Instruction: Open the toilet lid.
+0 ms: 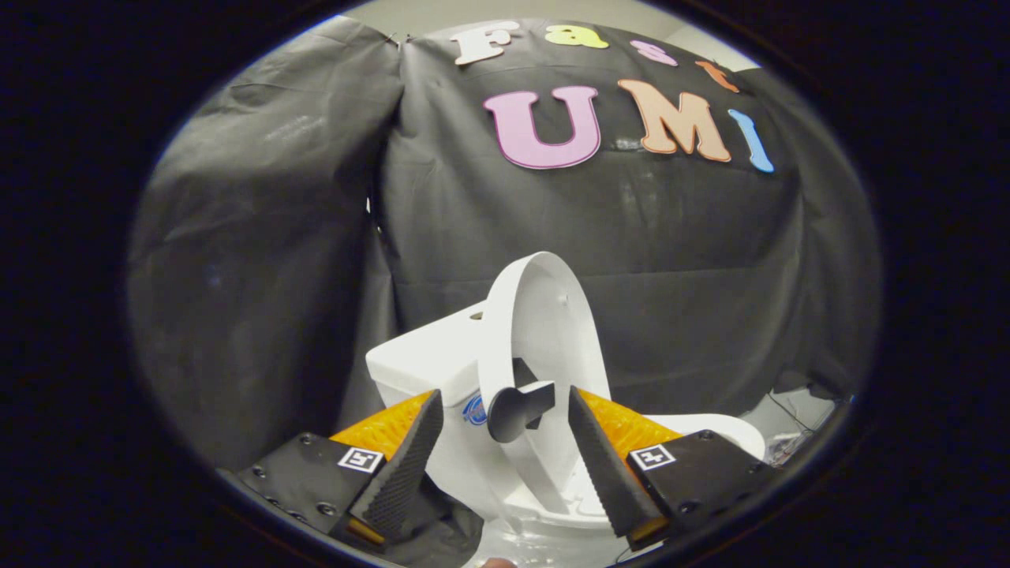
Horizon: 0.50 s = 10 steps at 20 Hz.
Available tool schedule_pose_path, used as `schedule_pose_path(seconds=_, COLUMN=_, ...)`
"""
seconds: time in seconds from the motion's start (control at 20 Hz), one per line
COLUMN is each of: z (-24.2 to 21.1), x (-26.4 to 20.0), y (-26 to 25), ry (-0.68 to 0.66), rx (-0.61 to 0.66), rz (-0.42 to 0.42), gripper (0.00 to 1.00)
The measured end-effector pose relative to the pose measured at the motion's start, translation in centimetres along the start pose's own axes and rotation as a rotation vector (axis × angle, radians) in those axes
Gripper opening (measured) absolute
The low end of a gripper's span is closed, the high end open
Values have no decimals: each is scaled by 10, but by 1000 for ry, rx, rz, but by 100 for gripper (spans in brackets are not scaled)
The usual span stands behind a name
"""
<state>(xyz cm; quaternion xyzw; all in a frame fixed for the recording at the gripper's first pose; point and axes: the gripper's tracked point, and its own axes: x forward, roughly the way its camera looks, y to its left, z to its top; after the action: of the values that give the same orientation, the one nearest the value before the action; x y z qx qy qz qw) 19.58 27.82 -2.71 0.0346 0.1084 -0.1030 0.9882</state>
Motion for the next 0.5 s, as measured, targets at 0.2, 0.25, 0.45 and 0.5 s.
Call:
schedule_pose_path(seconds=0.2, z=0, x=-12, y=-8, ry=4, rx=-34, rz=0, gripper=98)
schedule_pose_path(seconds=0.25, z=0, x=-13, y=-8, ry=3, rx=-37, rz=10, gripper=98)
schedule_pose_path(seconds=0.45, z=-12, x=-22, y=-23, ry=35, rx=-67, rz=-1, gripper=98)
schedule_pose_path(seconds=0.5, z=-16, x=-26, y=-29, ry=44, rx=-75, rz=-4, gripper=98)
